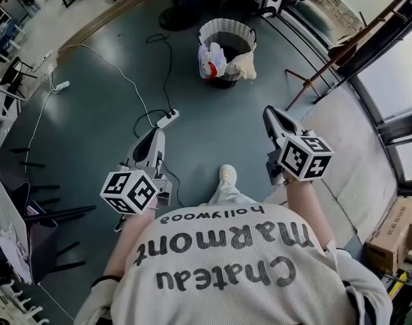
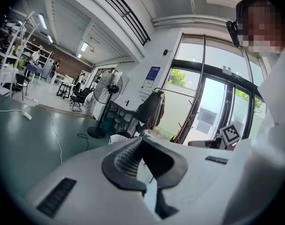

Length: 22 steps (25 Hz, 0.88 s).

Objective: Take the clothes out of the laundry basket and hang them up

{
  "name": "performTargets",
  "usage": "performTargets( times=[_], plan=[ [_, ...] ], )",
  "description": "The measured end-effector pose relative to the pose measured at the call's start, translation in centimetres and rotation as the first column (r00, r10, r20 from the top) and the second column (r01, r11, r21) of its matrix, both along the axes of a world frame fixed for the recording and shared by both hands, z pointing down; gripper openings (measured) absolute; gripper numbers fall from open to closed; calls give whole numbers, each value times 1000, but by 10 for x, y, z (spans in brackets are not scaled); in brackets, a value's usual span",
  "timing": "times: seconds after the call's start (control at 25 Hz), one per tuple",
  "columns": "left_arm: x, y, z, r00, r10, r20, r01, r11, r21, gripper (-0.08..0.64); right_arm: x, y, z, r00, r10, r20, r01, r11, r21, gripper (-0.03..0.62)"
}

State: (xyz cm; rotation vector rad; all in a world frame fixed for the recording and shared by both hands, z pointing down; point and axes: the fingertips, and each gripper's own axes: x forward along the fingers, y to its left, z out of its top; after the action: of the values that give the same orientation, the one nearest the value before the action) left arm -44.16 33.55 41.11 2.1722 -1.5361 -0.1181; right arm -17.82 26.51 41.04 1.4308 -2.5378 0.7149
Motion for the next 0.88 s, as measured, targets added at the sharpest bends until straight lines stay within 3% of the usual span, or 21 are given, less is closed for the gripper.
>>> performTargets(
  times=[0.44, 0.6, 0.88],
  plan=[
    [33, -99, -10, 997, -81, -8, 81, 997, 19, 9, 25, -123, -12, 996, -92, -19, 92, 996, 20, 34],
    [42, -114, 1, 995, -99, -18, 99, 995, 4, 9, 34, -144, -4, 995, -95, -21, 96, 995, 12, 34],
    [54, -138, 21, 995, -93, -21, 91, 994, -60, 9, 45, -163, 33, 995, -96, -29, 94, 993, -77, 34]
  ],
)
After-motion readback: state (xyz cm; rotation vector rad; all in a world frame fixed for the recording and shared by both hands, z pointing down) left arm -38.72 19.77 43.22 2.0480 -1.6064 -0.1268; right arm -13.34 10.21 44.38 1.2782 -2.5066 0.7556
